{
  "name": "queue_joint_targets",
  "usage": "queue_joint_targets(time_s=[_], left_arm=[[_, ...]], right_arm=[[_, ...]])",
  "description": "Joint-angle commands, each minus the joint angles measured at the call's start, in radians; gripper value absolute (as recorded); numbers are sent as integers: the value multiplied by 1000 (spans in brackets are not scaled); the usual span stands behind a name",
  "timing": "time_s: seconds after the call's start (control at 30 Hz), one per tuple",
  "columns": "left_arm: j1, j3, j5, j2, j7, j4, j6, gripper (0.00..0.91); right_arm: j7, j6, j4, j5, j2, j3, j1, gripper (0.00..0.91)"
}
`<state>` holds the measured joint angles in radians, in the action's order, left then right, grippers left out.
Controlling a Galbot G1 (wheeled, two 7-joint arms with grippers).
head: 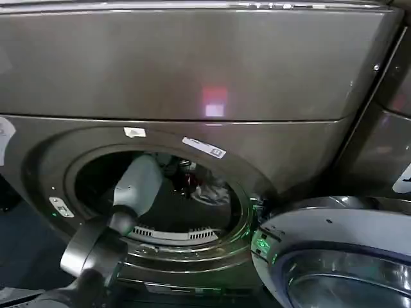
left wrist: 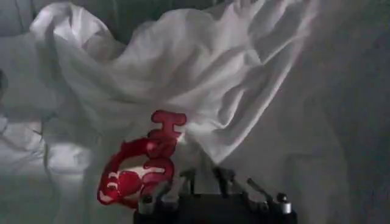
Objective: Grasp the clothes from the dryer.
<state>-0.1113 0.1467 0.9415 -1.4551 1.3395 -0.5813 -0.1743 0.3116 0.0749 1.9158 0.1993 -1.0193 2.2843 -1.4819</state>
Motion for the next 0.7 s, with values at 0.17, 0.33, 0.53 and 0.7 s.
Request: queue_joint_targets(time_s=[0.17, 0.33, 0.53, 0.7], left_arm=[[-4, -6, -31, 7, 4, -26, -30, 34], [1, -16, -88, 1, -46, -38, -85, 0], [-9, -35, -160, 10, -127, -89, -131, 0], [-19, -52, -230, 10, -202, -145, -182, 0]], right_arm=[[0, -2, -3, 0, -1, -3, 2, 907], [-1, -1, -5, 0, 3, -12, 7, 907], [-1, -2, -11, 1, 4, -10, 6, 907], [-1, -2, -15, 4, 4, -10, 4, 907]])
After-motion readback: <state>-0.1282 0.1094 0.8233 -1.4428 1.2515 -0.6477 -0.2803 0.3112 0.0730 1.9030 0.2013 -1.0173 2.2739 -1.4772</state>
